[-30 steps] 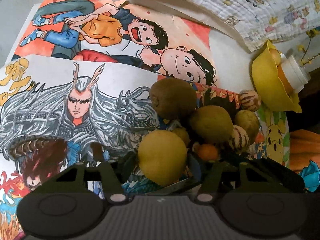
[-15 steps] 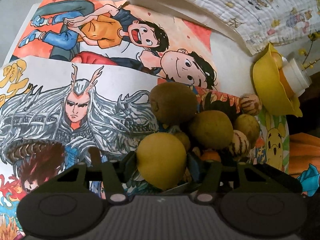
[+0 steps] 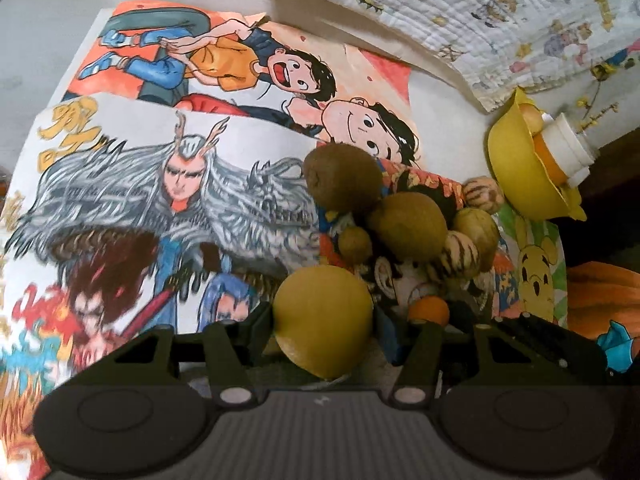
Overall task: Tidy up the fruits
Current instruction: 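Grasp a small orange with the right tool while the left tool grasps a yellow lemon, then carry the orange and lemon onto the tray and open both tools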
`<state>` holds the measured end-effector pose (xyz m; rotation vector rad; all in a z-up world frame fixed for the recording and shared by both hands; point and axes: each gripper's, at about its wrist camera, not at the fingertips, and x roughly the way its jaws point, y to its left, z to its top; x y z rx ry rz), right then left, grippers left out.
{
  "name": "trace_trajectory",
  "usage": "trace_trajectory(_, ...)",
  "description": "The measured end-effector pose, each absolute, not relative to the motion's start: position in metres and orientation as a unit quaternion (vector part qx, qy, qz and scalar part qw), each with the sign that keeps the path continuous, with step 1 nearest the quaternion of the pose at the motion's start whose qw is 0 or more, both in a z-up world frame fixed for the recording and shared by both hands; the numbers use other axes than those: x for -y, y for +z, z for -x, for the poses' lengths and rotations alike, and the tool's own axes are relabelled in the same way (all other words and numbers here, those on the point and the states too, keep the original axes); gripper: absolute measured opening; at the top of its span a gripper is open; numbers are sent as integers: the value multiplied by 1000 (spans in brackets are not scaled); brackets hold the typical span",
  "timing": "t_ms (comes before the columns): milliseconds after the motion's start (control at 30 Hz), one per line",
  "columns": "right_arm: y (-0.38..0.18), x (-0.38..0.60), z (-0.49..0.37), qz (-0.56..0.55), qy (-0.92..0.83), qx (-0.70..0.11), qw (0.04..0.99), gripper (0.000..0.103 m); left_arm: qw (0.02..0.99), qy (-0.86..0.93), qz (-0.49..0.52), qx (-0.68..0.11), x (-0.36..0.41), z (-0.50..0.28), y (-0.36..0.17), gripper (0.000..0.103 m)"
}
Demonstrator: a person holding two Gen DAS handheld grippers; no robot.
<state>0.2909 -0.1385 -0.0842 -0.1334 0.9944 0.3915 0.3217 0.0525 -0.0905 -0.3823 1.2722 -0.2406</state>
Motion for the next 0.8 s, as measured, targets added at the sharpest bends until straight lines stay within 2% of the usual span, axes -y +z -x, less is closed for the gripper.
trace_trajectory(800, -88, 156, -208, 73, 249, -519, 815, 35, 777, -16, 229, -586, -70, -185, -96, 59)
